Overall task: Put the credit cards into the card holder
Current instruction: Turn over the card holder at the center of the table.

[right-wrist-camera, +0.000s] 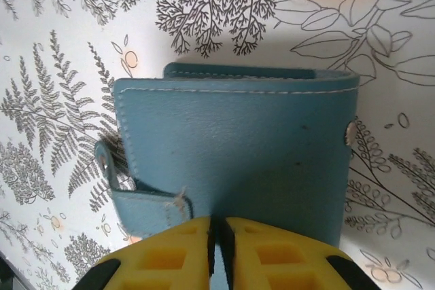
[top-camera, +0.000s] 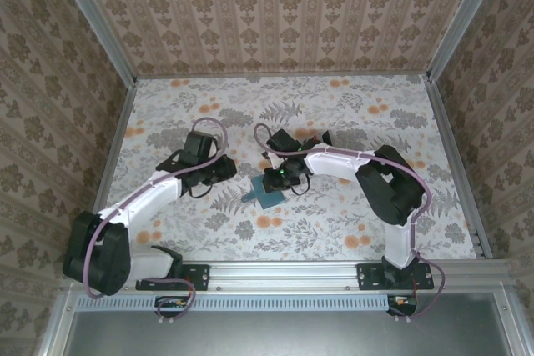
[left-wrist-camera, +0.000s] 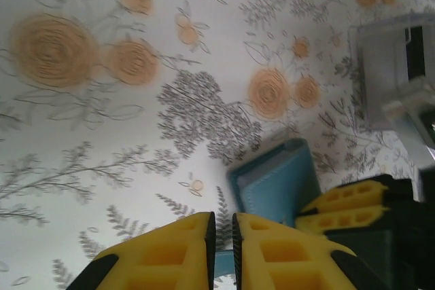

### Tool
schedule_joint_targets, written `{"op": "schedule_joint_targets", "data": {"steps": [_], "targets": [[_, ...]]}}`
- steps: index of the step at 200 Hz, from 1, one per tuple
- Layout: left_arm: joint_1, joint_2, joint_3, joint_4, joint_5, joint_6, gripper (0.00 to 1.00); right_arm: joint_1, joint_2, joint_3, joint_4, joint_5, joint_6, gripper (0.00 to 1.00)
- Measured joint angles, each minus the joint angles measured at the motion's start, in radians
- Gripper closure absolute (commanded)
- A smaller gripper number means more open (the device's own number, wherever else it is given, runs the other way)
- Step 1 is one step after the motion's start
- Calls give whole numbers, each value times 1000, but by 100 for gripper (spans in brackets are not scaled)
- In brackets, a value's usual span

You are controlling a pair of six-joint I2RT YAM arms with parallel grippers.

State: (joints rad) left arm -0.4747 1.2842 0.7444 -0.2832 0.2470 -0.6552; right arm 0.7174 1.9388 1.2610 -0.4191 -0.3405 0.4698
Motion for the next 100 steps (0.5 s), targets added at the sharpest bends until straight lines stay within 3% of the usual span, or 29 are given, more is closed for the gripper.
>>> {"op": "schedule_joint_targets", "data": {"steps": [35, 100], "targets": [[-93, 136, 55, 18, 3, -9, 82, 1, 5, 11, 0, 1, -2, 83], [-154, 331, 125, 79, 18, -37, 84, -31, -7, -17, 26, -40, 26, 83]]}}
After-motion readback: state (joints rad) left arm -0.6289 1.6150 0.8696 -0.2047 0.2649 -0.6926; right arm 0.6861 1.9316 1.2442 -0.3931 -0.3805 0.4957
